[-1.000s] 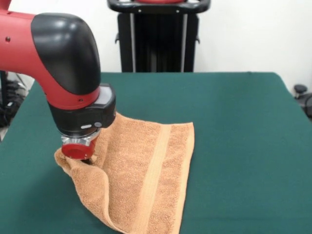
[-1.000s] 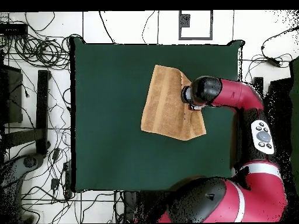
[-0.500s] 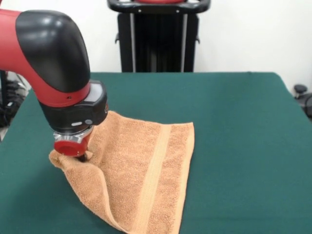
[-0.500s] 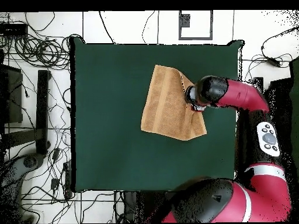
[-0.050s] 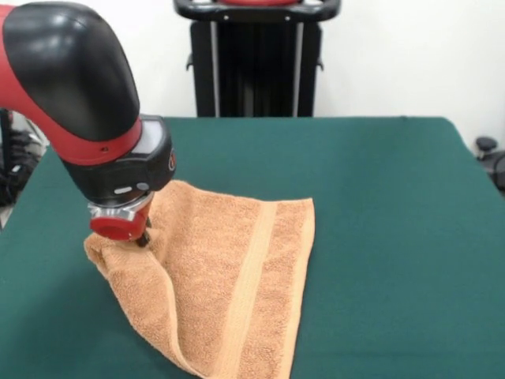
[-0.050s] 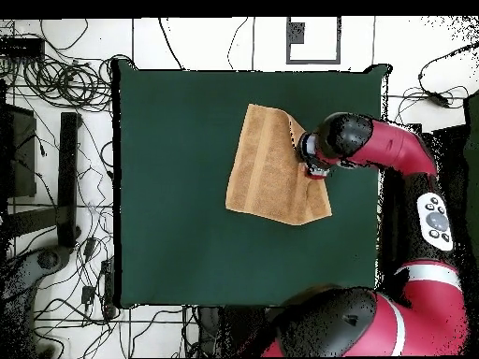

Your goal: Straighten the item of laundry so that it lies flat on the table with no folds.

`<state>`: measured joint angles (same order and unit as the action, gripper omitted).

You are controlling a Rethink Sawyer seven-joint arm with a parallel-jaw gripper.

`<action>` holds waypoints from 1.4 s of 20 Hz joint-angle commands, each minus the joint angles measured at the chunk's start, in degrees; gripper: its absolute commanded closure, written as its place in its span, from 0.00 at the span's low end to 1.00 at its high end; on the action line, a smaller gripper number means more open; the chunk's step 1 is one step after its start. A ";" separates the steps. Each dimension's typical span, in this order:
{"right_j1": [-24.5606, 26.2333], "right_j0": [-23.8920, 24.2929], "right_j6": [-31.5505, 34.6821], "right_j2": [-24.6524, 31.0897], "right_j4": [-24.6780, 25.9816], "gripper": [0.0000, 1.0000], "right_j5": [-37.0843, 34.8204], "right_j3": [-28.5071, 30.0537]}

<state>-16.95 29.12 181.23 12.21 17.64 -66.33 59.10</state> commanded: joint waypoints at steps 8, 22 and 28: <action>1.06 -3.63 -11.99 3.84 0.33 1.00 -2.76 -1.80; 4.26 -4.16 -11.96 1.37 5.70 1.00 4.06 -7.03; 6.65 -1.70 -18.51 3.64 8.28 1.00 9.02 -7.43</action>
<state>-13.74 27.23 181.23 12.01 22.55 -64.73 51.53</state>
